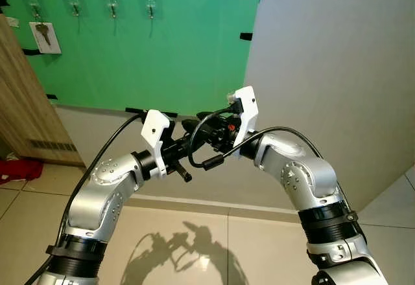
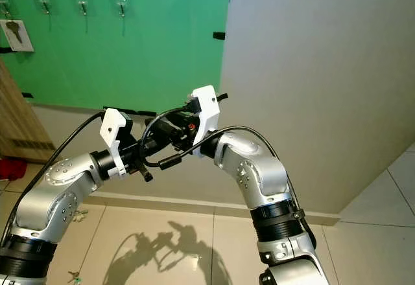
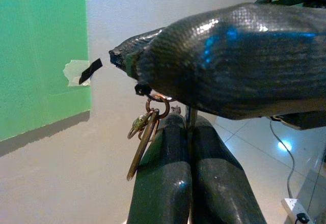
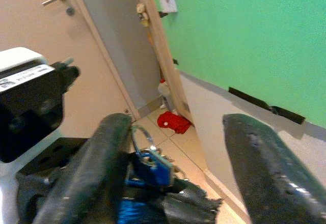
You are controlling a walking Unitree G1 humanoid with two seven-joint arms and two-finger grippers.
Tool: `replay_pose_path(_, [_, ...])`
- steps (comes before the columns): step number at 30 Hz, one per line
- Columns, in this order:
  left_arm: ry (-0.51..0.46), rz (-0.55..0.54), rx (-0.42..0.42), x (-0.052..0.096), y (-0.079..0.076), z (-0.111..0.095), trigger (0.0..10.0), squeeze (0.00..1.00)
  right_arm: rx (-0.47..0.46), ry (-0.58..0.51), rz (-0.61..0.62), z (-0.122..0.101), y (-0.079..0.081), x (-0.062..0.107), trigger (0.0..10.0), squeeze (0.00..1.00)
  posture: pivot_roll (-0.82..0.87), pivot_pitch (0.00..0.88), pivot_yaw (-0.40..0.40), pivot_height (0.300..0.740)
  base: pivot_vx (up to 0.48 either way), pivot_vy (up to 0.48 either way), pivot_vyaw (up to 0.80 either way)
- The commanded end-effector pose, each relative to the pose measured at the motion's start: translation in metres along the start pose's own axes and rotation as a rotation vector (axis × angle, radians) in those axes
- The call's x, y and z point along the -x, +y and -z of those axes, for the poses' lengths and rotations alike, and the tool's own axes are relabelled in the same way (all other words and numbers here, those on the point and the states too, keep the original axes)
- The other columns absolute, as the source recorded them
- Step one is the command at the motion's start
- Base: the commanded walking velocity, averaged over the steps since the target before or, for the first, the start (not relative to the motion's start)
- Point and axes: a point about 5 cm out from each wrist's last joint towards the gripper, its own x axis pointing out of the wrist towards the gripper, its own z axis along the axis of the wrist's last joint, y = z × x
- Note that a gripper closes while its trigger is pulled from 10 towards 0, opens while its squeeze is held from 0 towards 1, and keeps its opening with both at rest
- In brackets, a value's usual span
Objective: Hang keys on a hook
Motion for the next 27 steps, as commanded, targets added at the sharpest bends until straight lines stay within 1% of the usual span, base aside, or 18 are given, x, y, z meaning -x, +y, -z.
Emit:
replay_pose_path(1, [-0.013,0.018,-0.030,-0.002,-0.001,-0.007,0.0,0.00,0.018,-0.070,0.142,-0.013,-0.020,0.009,10.0,1.00,-0.03,0.000,-0.011,0.740,0.000,0.000,0.00])
replay_pose_path(2, [-0.012,0.018,-0.031,-0.002,-0.001,-0.006,0.0,0.00,0.024,-0.088,0.167,-0.016,-0.023,0.010,10.0,1.00,-0.03,0.000,-0.011,0.740,0.000,0.000,0.00])
replay_pose_path(3, [-0.011,0.018,-0.031,-0.002,-0.001,-0.006,0.0,0.00,0.043,-0.116,0.217,-0.019,-0.027,0.011,10.0,1.00,-0.03,0.000,-0.011,0.740,0.000,0.000,0.00])
replay_pose_path(4, [-0.011,0.018,-0.031,-0.002,-0.001,-0.006,0.0,0.00,0.043,-0.116,0.217,-0.019,-0.027,0.011,10.0,1.00,-0.03,0.000,-0.011,0.740,0.000,0.000,0.00])
replay_pose_path(5, [-0.009,0.018,-0.032,-0.002,-0.001,-0.006,0.0,0.00,0.069,-0.175,0.287,-0.028,-0.035,0.013,10.0,1.00,-0.03,0.000,-0.011,0.740,0.000,0.000,0.00])
replay_pose_path(8, [-0.008,0.018,-0.033,-0.002,-0.001,-0.006,0.0,0.00,0.072,-0.200,0.303,-0.031,-0.037,0.014,10.0,1.00,-0.03,0.000,-0.011,0.740,0.000,0.000,0.00])
replay_pose_path(9, [-0.007,0.018,-0.033,-0.002,-0.001,-0.006,0.0,0.00,0.035,-0.244,0.286,-0.036,-0.036,0.016,10.0,1.00,-0.03,0.000,-0.011,0.740,0.000,0.000,0.00])
replay_pose_path(12, [-0.003,0.020,-0.034,-0.001,-0.002,-0.004,0.0,0.00,-0.049,-0.322,0.268,-0.044,-0.037,0.020,10.0,1.00,-0.03,0.000,-0.011,0.740,0.000,0.000,0.00])
replay_pose_path(15, [0.001,0.019,-0.035,-0.001,-0.002,-0.004,0.0,0.00,-0.072,-0.340,0.281,-0.045,-0.040,0.021,10.0,1.00,-0.03,0.000,-0.011,0.740,0.000,0.000,0.00])
replay_pose_path(19, [0.003,0.019,-0.035,-0.001,-0.002,-0.003,0.0,0.00,-0.075,-0.343,0.289,-0.044,-0.042,0.022,10.0,1.00,-0.03,0.000,-0.010,0.740,0.000,0.000,0.00])
replay_pose_path(20, [0.004,0.019,-0.036,-0.001,-0.002,-0.003,0.0,0.00,-0.049,-0.324,0.293,-0.041,-0.042,0.022,10.0,1.00,-0.03,0.000,-0.010,0.740,0.000,0.000,0.00])
replay_pose_path(21, [0.005,0.018,-0.036,0.000,-0.001,-0.003,0.0,0.00,0.021,-0.278,0.284,-0.036,-0.039,0.021,10.0,1.00,-0.03,0.000,-0.010,0.740,0.000,0.000,0.00])
replay_pose_path(22, [0.005,0.018,-0.036,0.000,-0.001,-0.003,0.0,0.00,0.021,-0.278,0.284,-0.036,-0.039,0.021,10.0,1.00,-0.03,0.000,-0.010,0.740,0.000,0.000,0.00])
replay_pose_path(23, [0.004,0.018,-0.036,0.000,-0.001,-0.003,0.0,0.00,0.095,-0.226,0.267,-0.030,-0.037,0.021,10.0,0.55,-0.03,0.000,-0.010,0.740,0.000,0.000,0.00])
replay_pose_path(24, [0.004,0.016,-0.037,0.000,-0.001,-0.003,0.0,0.00,0.188,-0.173,0.264,-0.023,-0.035,0.021,10.0,0.00,-0.03,0.000,-0.009,0.740,0.000,0.000,0.00])
replay_pose_path(25, [0.004,0.016,-0.037,0.000,-0.001,-0.003,0.0,0.00,0.188,-0.173,0.264,-0.023,-0.035,0.021,10.0,0.00,-0.03,0.000,-0.009,0.740,0.000,0.000,0.00])
replay_pose_path(26, [0.008,0.010,-0.050,0.001,0.000,-0.004,0.0,0.00,0.222,-0.142,0.263,-0.017,-0.036,0.022,10.0,0.00,-0.03,0.000,-0.009,0.740,0.000,0.000,0.00])
replay_pose_path(27, [0.014,0.006,-0.066,0.002,0.001,-0.004,0.0,0.00,0.229,-0.128,0.267,-0.014,-0.037,0.023,10.0,0.00,-0.03,0.000,-0.009,0.740,0.000,0.000,0.00])
